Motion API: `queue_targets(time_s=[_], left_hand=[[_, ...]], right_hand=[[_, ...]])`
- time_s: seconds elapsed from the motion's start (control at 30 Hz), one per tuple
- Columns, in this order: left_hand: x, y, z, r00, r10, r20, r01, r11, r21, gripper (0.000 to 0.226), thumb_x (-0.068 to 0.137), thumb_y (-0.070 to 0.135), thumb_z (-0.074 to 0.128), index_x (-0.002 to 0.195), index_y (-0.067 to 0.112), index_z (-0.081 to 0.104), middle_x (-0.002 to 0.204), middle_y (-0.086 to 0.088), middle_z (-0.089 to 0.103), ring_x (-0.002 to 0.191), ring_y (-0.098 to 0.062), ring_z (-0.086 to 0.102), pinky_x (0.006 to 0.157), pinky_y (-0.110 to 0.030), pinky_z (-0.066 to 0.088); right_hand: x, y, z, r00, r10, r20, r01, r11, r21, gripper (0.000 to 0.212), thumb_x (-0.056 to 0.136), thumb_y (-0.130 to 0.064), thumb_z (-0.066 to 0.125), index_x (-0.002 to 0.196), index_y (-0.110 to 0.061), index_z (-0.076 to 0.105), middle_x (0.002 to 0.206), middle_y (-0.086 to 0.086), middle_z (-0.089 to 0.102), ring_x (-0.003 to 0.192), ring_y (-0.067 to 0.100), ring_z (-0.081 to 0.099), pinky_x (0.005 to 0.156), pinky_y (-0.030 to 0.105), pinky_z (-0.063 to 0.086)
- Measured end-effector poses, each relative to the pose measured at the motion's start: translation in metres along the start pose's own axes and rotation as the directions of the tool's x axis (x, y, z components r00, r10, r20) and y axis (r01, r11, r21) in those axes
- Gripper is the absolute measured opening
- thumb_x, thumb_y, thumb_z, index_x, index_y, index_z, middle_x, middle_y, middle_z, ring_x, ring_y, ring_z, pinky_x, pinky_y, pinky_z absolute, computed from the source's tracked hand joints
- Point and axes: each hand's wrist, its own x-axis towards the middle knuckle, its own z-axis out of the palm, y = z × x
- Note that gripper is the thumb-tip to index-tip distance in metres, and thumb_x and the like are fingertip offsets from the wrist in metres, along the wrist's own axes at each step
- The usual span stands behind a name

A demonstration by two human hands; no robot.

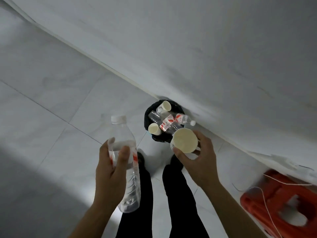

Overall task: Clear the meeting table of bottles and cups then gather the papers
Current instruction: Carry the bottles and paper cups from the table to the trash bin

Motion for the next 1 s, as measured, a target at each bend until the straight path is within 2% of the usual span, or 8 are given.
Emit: queue_targets(time_s=[0.1, 0.2, 0.37, 0.5, 0.67, 0.8, 0.93, 1.0], left_hand=[[0.037, -0.037, 0.017, 1.0, -0.01, -0.01, 0.01, 1.0, -0.007, 0.079, 0.079, 0.075, 0.049, 0.138, 0.022, 0.045, 0.107, 0.008, 0.069, 0.098, -0.014, 0.07, 0.085, -0.049, 0.057], [0.068, -0.079, 0.024, 1.0, -0.027, -0.013, 0.027, 1.0, -0.005, 0.073, 0.08, 0.069, 0.048, 0.136, 0.022, 0.047, 0.104, 0.015, 0.069, 0.094, -0.008, 0.07, 0.076, -0.032, 0.059], [0.11, -0.16, 0.029, 0.991, -0.128, -0.044, 0.125, 0.989, -0.074, 0.066, 0.078, 0.065, 0.051, 0.13, 0.024, 0.051, 0.099, 0.019, 0.07, 0.089, -0.005, 0.07, 0.064, -0.015, 0.055], [0.118, -0.192, 0.021, 0.984, -0.167, -0.065, 0.165, 0.986, -0.039, 0.056, 0.082, 0.061, 0.052, 0.126, 0.026, 0.053, 0.095, 0.021, 0.07, 0.087, -0.005, 0.071, 0.062, -0.013, 0.054], [0.128, -0.201, 0.024, 0.979, -0.199, -0.037, 0.2, 0.98, 0.02, 0.05, 0.086, 0.053, 0.051, 0.126, 0.024, 0.052, 0.092, 0.027, 0.069, 0.083, 0.001, 0.069, 0.062, -0.013, 0.054], [0.139, -0.196, 0.044, 0.967, -0.252, 0.028, 0.251, 0.967, 0.034, 0.068, 0.082, 0.062, 0.052, 0.135, 0.02, 0.046, 0.104, 0.008, 0.068, 0.089, -0.004, 0.069, 0.079, -0.031, 0.054], [0.159, -0.202, 0.093, 0.926, -0.355, 0.132, 0.361, 0.932, -0.032, 0.057, 0.081, 0.042, 0.052, 0.13, 0.018, 0.038, 0.104, 0.004, 0.062, 0.083, -0.004, 0.068, 0.069, -0.024, 0.054], [0.173, -0.212, 0.128, 0.904, -0.384, 0.189, 0.4, 0.915, -0.052, 0.055, 0.086, 0.037, 0.057, 0.131, 0.017, 0.033, 0.106, 0.002, 0.06, 0.093, -0.01, 0.066, 0.079, -0.03, 0.055]], right_hand=[[0.053, 0.036, 0.06, 1.0, -0.004, 0.012, 0.005, 0.999, -0.046, 0.083, 0.067, -0.043, 0.089, 0.139, -0.026, 0.049, 0.134, -0.008, 0.05, 0.118, 0.001, 0.051, 0.091, 0.025, 0.052], [0.106, 0.074, 0.125, 0.999, -0.019, 0.043, 0.021, 0.998, -0.058, 0.081, 0.068, -0.044, 0.084, 0.137, -0.024, 0.048, 0.126, -0.024, 0.046, 0.122, 0.016, 0.053, 0.093, 0.044, 0.055], [0.176, 0.148, 0.235, 0.992, 0.002, 0.128, 0.034, 0.96, -0.279, 0.082, 0.076, -0.041, 0.08, 0.146, -0.021, 0.041, 0.138, 0.003, 0.048, 0.122, 0.018, 0.049, 0.092, 0.028, 0.045], [0.201, 0.184, 0.274, 0.986, 0.055, 0.156, 0.034, 0.858, -0.512, 0.082, 0.08, -0.038, 0.077, 0.147, -0.014, 0.036, 0.141, 0.01, 0.044, 0.125, 0.029, 0.049, 0.091, 0.041, 0.05], [0.207, 0.192, 0.283, 0.974, 0.121, 0.192, 0.037, 0.75, -0.661, 0.091, 0.078, -0.043, 0.079, 0.148, -0.01, 0.03, 0.142, 0.013, 0.044, 0.126, 0.032, 0.048, 0.092, 0.043, 0.05], [0.203, 0.179, 0.253, 0.989, 0.039, 0.144, 0.043, 0.849, -0.527, 0.086, 0.082, -0.045, 0.073, 0.151, -0.013, 0.032, 0.148, 0.013, 0.041, 0.134, 0.031, 0.041, 0.102, 0.047, 0.046], [0.192, 0.193, 0.198, 1.0, 0.009, 0.007, -0.004, 0.875, -0.483, 0.069, 0.087, -0.038, 0.067, 0.145, -0.013, 0.04, 0.149, 0.017, 0.041, 0.138, 0.035, 0.038, 0.106, 0.055, 0.043], [0.189, 0.211, 0.173, 0.996, 0.086, 0.02, -0.064, 0.859, -0.508, 0.073, 0.087, -0.034, 0.068, 0.149, -0.014, 0.036, 0.15, 0.017, 0.038, 0.139, 0.035, 0.036, 0.106, 0.053, 0.044]])
